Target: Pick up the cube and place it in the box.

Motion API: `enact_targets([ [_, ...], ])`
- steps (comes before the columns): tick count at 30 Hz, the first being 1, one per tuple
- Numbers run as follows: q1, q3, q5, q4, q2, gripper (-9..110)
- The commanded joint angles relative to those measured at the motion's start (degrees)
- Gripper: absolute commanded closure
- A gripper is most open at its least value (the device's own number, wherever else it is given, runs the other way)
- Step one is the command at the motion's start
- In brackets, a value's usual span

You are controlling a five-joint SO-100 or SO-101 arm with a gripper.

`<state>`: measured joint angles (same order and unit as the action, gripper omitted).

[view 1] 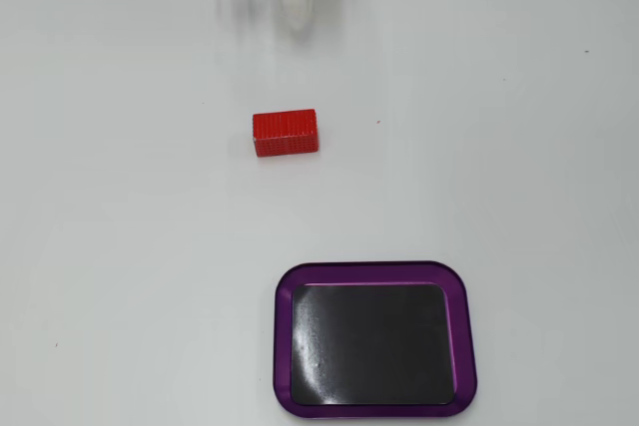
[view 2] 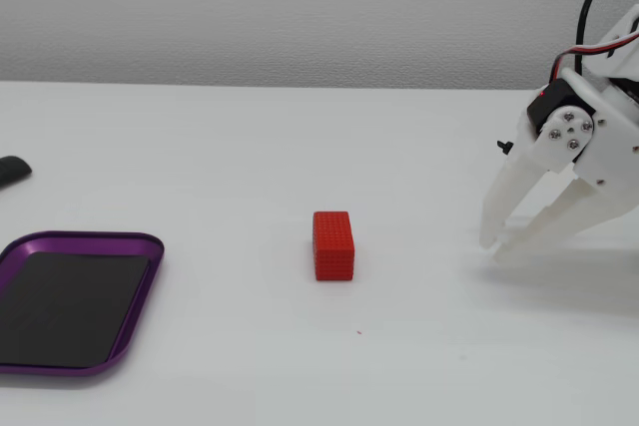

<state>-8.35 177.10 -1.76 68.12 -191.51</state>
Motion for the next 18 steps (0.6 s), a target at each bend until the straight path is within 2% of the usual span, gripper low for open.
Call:
enact_targets([
  [1, 0.97, 0.35, -0.26, -0.53, -4.83, 102],
  [18, 0.97, 0.35, 0.09, -0.53, -4.83, 102],
])
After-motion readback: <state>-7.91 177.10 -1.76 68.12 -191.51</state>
